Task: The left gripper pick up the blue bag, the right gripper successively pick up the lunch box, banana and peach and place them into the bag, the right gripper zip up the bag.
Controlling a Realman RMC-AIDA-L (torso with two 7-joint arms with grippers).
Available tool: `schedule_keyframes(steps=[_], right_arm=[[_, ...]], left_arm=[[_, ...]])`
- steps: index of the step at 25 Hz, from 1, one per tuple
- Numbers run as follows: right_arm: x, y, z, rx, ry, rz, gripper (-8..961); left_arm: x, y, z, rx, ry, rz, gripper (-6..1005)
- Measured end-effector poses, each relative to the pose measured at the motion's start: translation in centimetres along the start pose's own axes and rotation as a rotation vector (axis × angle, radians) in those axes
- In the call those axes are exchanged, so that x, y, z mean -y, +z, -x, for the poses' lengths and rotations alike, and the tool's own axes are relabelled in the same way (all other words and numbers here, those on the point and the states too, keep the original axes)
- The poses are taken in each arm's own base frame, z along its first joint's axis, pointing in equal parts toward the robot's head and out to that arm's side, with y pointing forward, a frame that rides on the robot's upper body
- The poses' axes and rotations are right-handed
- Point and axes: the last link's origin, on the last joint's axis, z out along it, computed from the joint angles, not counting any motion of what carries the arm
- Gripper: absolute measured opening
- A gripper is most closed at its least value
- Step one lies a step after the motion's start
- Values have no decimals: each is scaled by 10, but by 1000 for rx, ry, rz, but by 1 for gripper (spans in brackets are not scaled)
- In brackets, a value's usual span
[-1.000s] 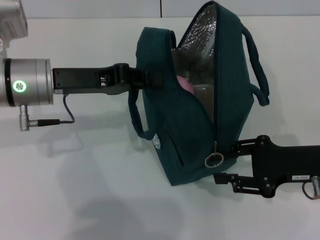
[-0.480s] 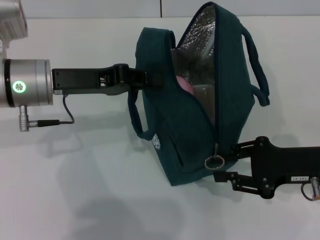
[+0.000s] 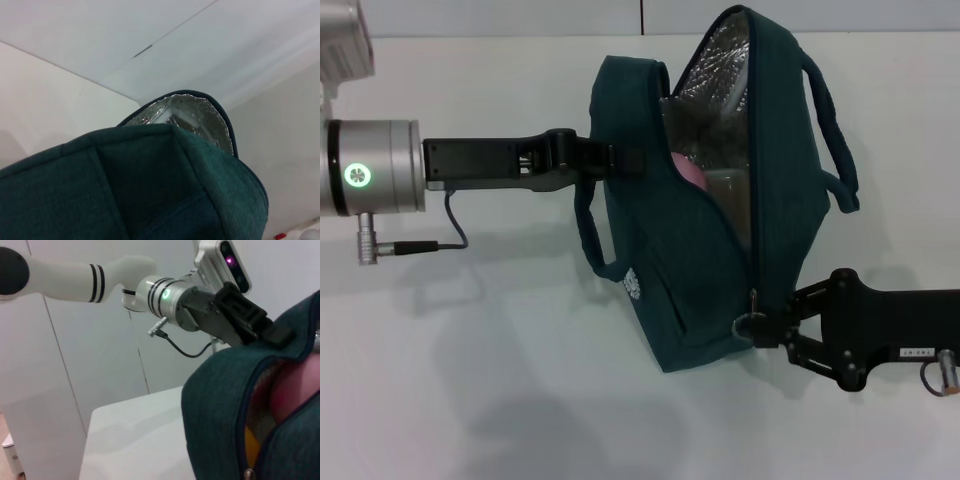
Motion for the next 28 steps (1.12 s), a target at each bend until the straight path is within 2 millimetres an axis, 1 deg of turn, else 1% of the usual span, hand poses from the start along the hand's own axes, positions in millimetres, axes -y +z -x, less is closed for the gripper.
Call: schedule_keyframes(steps=[5, 16, 21, 27, 28], right_arm=[[1, 0, 1, 7, -8, -6, 50], [2, -2, 3, 19, -13, -14, 7], [1, -3, 3, 18, -18, -12, 8], [-1, -10, 3, 27, -19, -6, 8], [-1, -10, 4, 30, -21, -4, 8]], left_arm=[[0, 0, 1, -1, -2, -1, 38], [1, 0, 2, -3, 36, 5, 51], [4, -4, 1, -52, 41, 19, 57], [7, -6, 3, -68, 130, 14, 203], [7, -7, 4, -69, 131, 13, 246]])
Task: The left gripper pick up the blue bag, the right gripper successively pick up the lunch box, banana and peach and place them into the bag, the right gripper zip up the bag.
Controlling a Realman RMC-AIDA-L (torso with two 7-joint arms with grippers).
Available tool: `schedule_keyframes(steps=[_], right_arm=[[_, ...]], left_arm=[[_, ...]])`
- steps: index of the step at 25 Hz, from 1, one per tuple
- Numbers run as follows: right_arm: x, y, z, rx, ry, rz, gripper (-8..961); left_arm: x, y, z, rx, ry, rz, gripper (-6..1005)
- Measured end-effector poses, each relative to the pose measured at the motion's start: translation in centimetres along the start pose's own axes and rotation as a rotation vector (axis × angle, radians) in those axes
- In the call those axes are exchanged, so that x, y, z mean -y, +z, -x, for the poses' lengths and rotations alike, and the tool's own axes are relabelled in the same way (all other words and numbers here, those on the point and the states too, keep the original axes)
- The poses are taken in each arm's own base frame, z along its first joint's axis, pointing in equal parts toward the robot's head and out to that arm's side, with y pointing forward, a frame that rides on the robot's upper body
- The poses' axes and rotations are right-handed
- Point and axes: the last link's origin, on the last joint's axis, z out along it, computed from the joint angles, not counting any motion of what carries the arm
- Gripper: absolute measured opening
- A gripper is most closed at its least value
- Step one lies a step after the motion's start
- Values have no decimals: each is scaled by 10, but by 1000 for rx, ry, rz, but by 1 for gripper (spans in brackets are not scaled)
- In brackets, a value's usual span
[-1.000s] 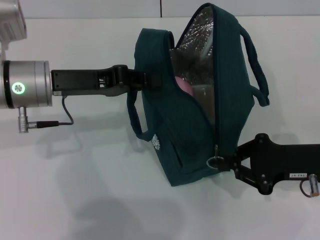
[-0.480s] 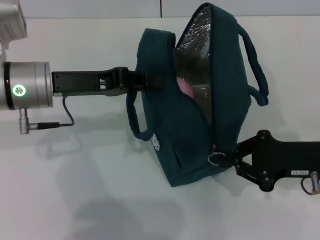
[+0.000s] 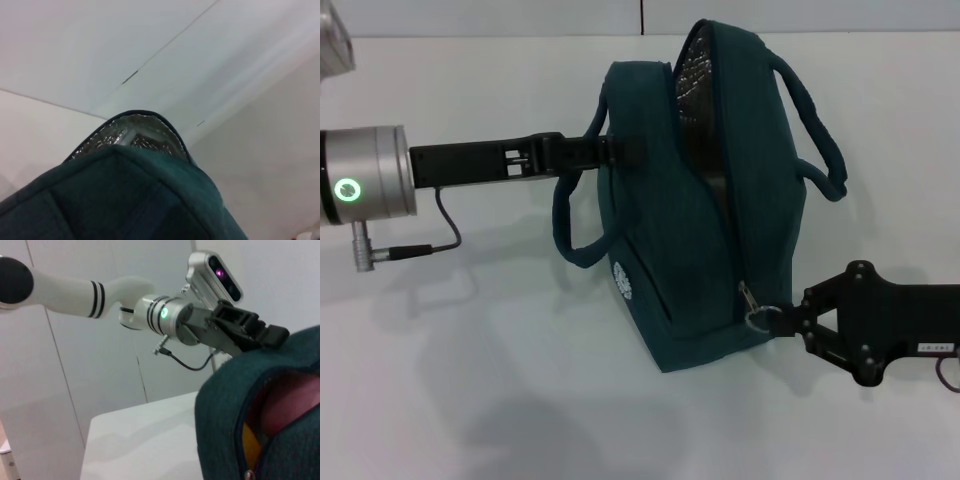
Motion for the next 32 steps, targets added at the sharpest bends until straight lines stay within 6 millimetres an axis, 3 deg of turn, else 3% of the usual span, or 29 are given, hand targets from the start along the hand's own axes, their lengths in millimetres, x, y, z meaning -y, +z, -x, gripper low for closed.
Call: schedule_keyframes(steps=[10, 12, 19, 32], right_arm=[[-1, -14, 18, 46, -77, -23, 9], [0, -17, 23, 64, -92, -31, 10], [10, -17, 45, 136, -151, -53, 10], [43, 10, 90, 191, -250, -89, 12]], left_arm=[[-4, 3, 3, 37, 115, 21, 655], [-6, 1, 0, 4, 129, 35, 881], [-10, -13, -11, -162, 209, 62, 889], [1, -41, 0, -311, 239, 11, 889]])
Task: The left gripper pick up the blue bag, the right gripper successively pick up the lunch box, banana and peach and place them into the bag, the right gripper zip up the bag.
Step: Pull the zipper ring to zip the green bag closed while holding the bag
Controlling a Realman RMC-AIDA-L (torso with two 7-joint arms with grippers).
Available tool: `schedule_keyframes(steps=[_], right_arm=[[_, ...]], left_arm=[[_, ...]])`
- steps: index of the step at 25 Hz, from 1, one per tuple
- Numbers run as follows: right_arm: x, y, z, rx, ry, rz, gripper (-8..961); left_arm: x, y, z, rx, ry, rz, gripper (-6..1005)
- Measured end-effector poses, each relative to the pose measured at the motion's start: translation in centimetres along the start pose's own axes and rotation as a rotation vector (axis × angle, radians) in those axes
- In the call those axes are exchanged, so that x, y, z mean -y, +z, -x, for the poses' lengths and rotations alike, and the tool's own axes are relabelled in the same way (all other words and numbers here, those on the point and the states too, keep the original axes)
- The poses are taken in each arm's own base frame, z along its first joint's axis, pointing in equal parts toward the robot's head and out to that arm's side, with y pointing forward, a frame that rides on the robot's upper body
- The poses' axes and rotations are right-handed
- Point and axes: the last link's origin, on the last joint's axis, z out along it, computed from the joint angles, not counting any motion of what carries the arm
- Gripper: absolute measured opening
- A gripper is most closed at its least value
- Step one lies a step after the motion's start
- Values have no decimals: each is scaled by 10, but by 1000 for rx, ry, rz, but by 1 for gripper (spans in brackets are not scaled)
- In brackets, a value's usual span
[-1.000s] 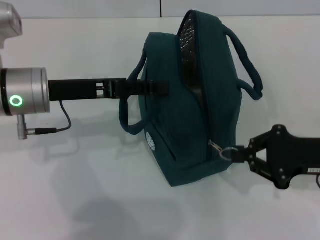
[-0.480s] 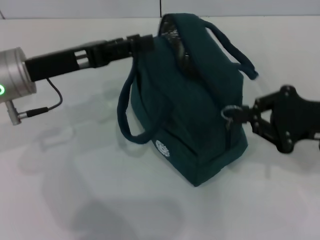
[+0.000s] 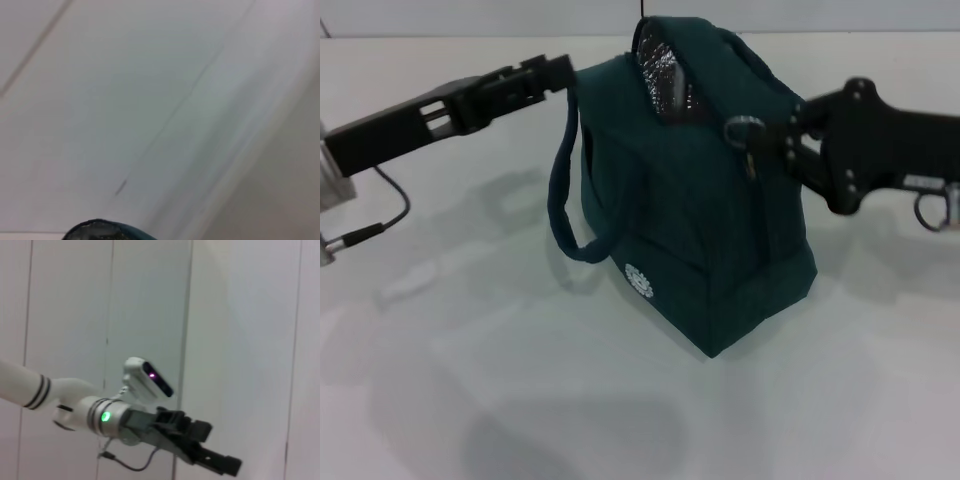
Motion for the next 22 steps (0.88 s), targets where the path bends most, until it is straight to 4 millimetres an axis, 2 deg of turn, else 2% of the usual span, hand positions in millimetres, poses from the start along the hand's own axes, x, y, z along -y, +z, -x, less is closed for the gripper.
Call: schedule_keyframes(steps=[2, 5, 6, 12, 16, 18, 22], right_arm=[[3, 2, 2, -1, -6, -4, 12], [13, 17, 13, 14, -39, 9, 12], [14, 28, 19, 19, -54, 40, 12], [13, 61, 32, 24, -87, 131, 13], [20, 62, 37, 18, -102, 93, 14], [24, 61, 35, 11, -97, 72, 14], [18, 69, 30, -7, -96, 107, 14]], left_arm=[[0, -4, 1, -8, -3, -8, 888], [1, -7, 1, -13, -4, -14, 883], [2, -12, -1, -36, -4, -25, 881], [6, -35, -8, -110, -14, -75, 870], [7, -50, -9, -150, -24, -97, 862], [7, -50, -9, -150, -24, -97, 859], [10, -58, -6, -152, -32, -128, 851]])
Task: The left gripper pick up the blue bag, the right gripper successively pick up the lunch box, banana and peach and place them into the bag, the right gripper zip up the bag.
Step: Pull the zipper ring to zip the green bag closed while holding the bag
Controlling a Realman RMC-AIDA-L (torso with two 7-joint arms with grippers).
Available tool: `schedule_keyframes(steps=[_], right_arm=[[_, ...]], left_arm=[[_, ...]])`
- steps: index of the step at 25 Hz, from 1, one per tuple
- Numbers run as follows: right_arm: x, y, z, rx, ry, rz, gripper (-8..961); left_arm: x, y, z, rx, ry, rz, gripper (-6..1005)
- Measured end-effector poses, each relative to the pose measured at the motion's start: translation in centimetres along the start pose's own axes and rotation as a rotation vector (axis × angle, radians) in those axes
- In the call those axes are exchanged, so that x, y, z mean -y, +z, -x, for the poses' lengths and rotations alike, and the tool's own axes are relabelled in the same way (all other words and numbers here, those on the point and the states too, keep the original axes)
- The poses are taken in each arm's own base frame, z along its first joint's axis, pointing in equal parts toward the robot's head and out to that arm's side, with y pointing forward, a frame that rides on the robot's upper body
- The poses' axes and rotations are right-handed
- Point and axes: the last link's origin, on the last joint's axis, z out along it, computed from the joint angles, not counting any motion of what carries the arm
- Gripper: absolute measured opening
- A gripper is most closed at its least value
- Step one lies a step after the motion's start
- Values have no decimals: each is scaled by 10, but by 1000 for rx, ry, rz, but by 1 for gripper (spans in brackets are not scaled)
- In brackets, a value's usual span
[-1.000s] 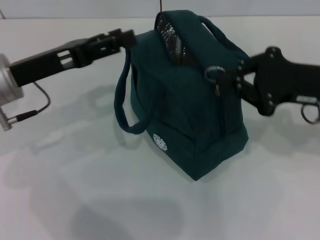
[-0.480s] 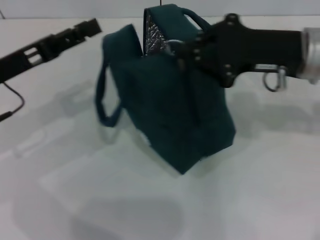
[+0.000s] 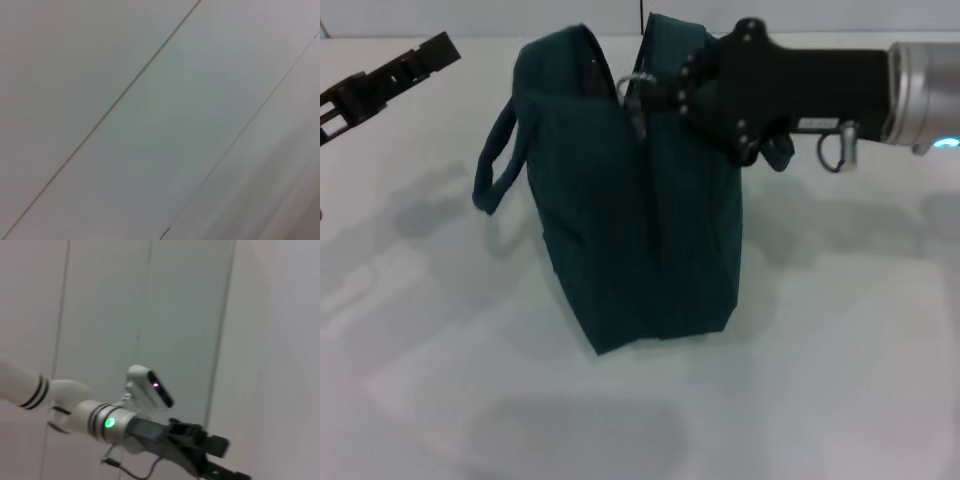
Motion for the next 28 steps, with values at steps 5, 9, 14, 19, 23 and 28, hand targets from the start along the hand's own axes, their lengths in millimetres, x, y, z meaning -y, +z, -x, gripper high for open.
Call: schedule_keyframes(steps=[5, 9, 14, 19, 23, 28], right_arm=[[-7, 21, 4, 1, -26, 75, 15], [-11, 38, 8, 3, -54, 95, 15], [-12, 58, 7, -9, -84, 83, 16], [-23, 77, 2, -24, -108, 95, 16], [-27, 83, -4, -39, -104, 80, 17], [-29, 78, -9, -36, -85, 50, 17]], left_arm=[[3, -10, -1, 8, 1, -26, 842], [4, -17, 0, 7, 1, -41, 835], [5, -23, -2, 12, 7, -56, 826], [7, -37, -1, 14, 8, -86, 817], [7, -52, 1, 43, 13, -122, 809], [-1, -74, -2, 147, 16, -188, 800]])
